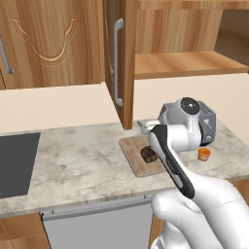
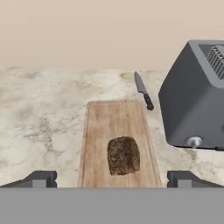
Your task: Pick the bread, place it on the cutting board, pick the jam, place it on the counter, and close the cabinet.
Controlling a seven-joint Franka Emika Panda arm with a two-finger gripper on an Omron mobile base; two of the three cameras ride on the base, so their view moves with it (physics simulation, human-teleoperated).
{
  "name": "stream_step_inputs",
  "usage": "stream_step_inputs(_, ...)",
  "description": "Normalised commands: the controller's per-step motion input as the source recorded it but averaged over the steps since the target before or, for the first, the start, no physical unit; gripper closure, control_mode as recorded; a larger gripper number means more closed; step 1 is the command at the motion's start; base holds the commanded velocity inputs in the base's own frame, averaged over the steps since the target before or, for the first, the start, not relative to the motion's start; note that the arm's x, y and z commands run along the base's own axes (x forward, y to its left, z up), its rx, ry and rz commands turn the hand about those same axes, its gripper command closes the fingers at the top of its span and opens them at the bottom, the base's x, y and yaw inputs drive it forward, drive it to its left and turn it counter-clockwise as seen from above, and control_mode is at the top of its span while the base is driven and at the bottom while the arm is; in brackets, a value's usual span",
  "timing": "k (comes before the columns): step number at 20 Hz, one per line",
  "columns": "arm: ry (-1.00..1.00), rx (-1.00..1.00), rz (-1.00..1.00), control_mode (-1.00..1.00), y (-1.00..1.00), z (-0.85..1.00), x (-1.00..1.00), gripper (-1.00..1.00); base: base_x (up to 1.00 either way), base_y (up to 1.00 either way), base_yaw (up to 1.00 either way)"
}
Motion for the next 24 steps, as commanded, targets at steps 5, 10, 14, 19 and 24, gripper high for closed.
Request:
stream_step_inputs(5,-0.13,0.00,0.00,-1.00,0.11,0.21,-0.40,-1.00,0.00,0.00,0.00)
stream_step_inputs(10,-0.12,0.00,0.00,-1.00,0.06,0.29,-0.40,-1.00,0.00,0.00,0.00)
stream_step_inputs(14,-0.11,0.00,0.00,-1.00,0.02,0.33,-0.44,-1.00,0.00,0.00,0.00)
stream_step_inputs(19,-0.11,0.00,0.00,-1.00,0.00,0.29,-0.43,-1.00,0.00,0.00,0.00)
stream_step_inputs(24,-0.13,0.00,0.00,-1.00,0.04,0.26,-0.49,-1.00,0.00,0.00,0.00)
